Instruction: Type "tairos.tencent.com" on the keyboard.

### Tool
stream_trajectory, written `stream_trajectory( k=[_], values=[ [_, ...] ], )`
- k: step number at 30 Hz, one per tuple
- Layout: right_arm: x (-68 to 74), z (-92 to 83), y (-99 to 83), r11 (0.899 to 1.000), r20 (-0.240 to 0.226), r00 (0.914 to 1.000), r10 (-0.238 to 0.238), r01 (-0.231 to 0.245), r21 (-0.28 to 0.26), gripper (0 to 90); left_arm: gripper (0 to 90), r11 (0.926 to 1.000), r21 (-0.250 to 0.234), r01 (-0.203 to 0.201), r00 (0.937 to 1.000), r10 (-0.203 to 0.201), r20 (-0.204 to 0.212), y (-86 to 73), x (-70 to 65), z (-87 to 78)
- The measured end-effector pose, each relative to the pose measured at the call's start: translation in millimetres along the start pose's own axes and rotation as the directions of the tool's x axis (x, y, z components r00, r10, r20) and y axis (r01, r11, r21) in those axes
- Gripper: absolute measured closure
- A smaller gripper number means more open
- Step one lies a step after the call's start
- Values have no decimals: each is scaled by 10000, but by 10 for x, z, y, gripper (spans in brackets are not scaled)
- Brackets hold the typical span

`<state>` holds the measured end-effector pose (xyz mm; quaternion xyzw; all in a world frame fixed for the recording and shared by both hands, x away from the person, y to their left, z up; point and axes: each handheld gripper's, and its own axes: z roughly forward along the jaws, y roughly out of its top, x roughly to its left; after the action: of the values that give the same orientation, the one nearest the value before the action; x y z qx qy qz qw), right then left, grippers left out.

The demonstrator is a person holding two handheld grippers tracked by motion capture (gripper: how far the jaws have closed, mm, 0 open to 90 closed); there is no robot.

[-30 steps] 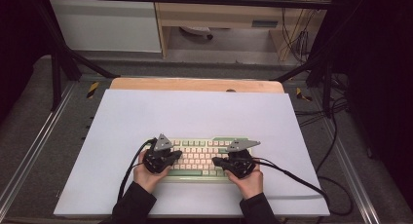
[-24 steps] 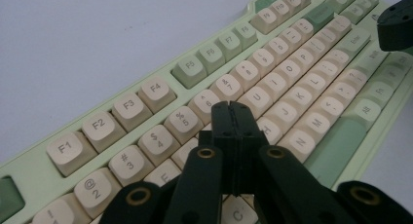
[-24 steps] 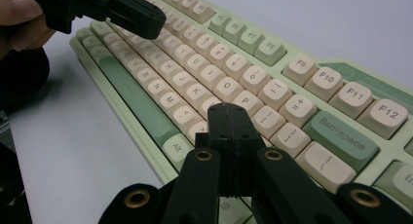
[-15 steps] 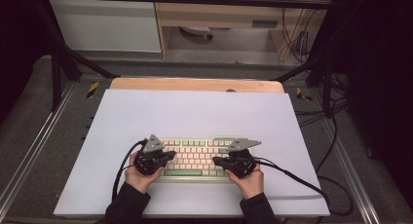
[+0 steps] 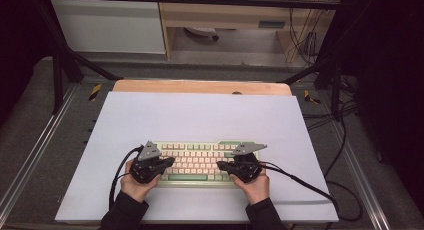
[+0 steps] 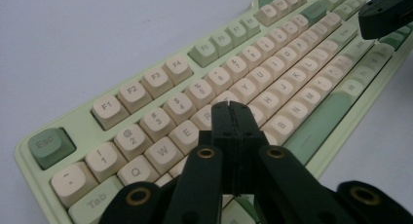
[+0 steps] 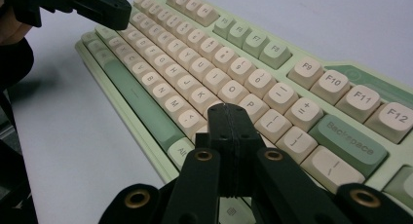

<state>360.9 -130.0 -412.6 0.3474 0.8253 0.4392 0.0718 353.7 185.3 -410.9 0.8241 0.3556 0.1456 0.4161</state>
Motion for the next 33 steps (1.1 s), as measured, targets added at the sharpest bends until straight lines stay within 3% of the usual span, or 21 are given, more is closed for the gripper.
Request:
stream_trajectory(
  k=[14,33],
  values=[
    [81,169,2,9994,-147,9997,-175,179,301,900,900,9991,-127,406,9991,-407,-94,-147,124,-155],
    [86,274,-51,9988,-271,9996,-118,131,482,900,900,9987,-122,498,9988,-498,-33,-187,161,-147]
  ],
)
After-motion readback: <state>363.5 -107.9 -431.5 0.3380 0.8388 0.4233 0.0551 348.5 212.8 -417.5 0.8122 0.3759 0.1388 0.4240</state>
